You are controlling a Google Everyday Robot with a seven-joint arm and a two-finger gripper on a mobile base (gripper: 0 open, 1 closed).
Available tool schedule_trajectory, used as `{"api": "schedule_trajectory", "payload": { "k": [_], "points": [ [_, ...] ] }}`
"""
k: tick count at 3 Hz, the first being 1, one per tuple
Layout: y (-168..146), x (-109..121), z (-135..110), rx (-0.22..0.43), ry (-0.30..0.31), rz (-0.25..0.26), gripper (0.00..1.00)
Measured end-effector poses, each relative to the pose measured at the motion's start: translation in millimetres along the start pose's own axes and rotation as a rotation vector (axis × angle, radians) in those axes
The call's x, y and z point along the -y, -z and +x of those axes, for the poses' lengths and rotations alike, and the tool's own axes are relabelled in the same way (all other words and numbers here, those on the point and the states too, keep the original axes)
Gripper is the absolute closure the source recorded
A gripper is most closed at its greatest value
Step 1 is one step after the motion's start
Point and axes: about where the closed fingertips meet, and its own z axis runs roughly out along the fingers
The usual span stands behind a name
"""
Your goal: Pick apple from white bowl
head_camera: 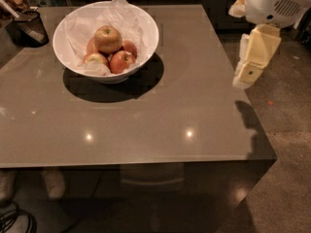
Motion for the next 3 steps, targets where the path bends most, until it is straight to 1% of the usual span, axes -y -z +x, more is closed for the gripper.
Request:
{"api": "schedule_trajectory", "payload": {
  "k": [1,2,3],
  "points": [
    [0,2,-1,0.004,0.0,0.011,0.0],
    [-7,17,-30,0.039,-0.005,0.02,0.0],
    [-13,37,-70,0.046,0.047,0.038,0.0]
  ]
}}
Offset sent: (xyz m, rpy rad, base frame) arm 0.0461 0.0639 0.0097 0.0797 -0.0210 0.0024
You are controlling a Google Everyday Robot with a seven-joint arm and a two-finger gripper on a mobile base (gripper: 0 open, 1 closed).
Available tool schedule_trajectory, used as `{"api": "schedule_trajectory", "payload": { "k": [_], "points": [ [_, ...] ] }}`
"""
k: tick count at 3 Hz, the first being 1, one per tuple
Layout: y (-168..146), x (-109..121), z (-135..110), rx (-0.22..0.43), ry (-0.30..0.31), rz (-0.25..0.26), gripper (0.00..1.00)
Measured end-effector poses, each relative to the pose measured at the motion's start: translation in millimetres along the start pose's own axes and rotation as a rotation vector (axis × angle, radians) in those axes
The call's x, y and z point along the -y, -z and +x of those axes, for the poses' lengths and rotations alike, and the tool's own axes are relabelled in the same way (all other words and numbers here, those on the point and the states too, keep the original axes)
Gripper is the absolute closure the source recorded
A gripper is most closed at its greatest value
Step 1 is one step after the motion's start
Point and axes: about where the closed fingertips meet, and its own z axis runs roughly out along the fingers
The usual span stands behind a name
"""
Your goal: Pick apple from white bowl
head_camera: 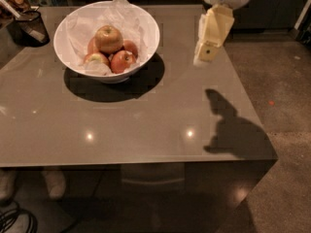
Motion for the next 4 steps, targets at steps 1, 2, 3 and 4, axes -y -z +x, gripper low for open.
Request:
{"api": "schedule_trajectory", "payload": {
  "k": [1,2,3,4],
  "points": [
    [-12,15,-35,0.038,0.086,-0.003,0.0],
    [-12,16,-37,0.043,0.088,0.006,0.0],
    [-15,27,-53,0.098,0.082,0.029,0.0],
    [-26,46,-81,0.14,0.098,0.017,0.0]
  ]
}}
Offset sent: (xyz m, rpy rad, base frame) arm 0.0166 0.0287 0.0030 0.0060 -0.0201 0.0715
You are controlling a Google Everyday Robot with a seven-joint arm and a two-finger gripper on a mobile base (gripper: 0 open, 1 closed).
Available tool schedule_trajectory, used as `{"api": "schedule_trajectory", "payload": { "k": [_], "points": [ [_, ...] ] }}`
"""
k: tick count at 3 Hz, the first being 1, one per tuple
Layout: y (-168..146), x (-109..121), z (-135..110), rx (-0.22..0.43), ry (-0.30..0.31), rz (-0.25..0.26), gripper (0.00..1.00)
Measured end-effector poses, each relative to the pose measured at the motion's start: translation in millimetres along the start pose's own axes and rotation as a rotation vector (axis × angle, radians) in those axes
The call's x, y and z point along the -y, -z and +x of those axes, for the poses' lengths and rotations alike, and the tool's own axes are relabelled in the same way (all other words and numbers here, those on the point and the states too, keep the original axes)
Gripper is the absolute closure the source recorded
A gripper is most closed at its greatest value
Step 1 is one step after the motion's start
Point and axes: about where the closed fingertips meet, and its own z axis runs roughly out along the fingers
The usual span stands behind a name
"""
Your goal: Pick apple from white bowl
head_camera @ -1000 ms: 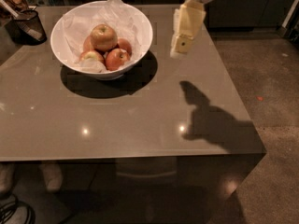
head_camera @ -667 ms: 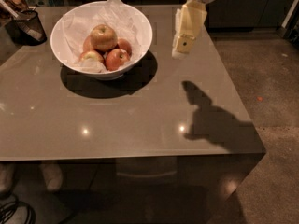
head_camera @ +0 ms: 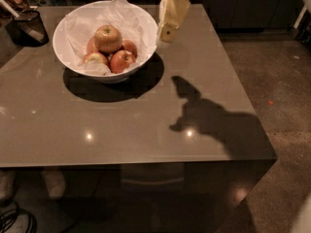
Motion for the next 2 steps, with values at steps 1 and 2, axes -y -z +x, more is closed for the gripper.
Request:
{"api": "schedule_trajectory", "payload": {
  "k": [1,2],
  "points": [
    [-13.3,23.3,-30.4,0.045,0.041,-0.006,0.0],
    [-13.4,23.3,-30.4,0.045,0.041,-0.006,0.0]
  ]
}}
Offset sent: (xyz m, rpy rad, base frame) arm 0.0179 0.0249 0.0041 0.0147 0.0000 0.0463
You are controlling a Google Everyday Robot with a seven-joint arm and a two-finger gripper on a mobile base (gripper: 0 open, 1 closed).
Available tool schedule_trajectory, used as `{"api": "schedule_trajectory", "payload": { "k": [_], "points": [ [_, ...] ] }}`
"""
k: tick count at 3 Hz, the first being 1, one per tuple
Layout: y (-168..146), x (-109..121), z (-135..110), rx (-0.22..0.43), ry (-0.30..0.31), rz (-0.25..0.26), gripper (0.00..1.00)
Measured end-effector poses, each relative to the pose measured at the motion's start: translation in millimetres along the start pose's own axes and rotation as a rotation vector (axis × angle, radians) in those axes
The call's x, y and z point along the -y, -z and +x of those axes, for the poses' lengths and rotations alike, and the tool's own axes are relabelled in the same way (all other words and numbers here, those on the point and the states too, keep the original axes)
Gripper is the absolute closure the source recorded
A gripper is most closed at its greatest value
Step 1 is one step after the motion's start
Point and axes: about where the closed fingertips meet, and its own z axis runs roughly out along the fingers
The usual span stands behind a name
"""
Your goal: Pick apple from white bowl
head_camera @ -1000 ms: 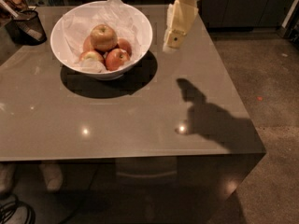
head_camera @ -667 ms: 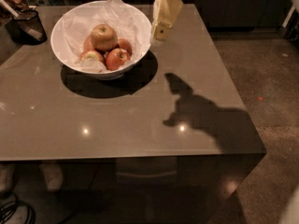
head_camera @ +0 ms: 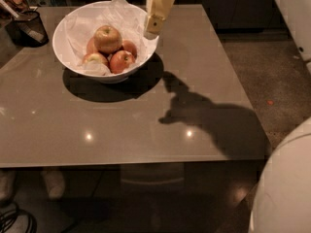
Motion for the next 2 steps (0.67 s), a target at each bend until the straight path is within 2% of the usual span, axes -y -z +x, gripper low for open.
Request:
{"api": "schedule_trajectory", "payload": {
  "k": [1,2],
  "points": [
    [-18,16,-23,0.058,0.038,0.007,0.0],
    [-34,30,-38,0.094,0.066,0.003,0.09]
  ]
}}
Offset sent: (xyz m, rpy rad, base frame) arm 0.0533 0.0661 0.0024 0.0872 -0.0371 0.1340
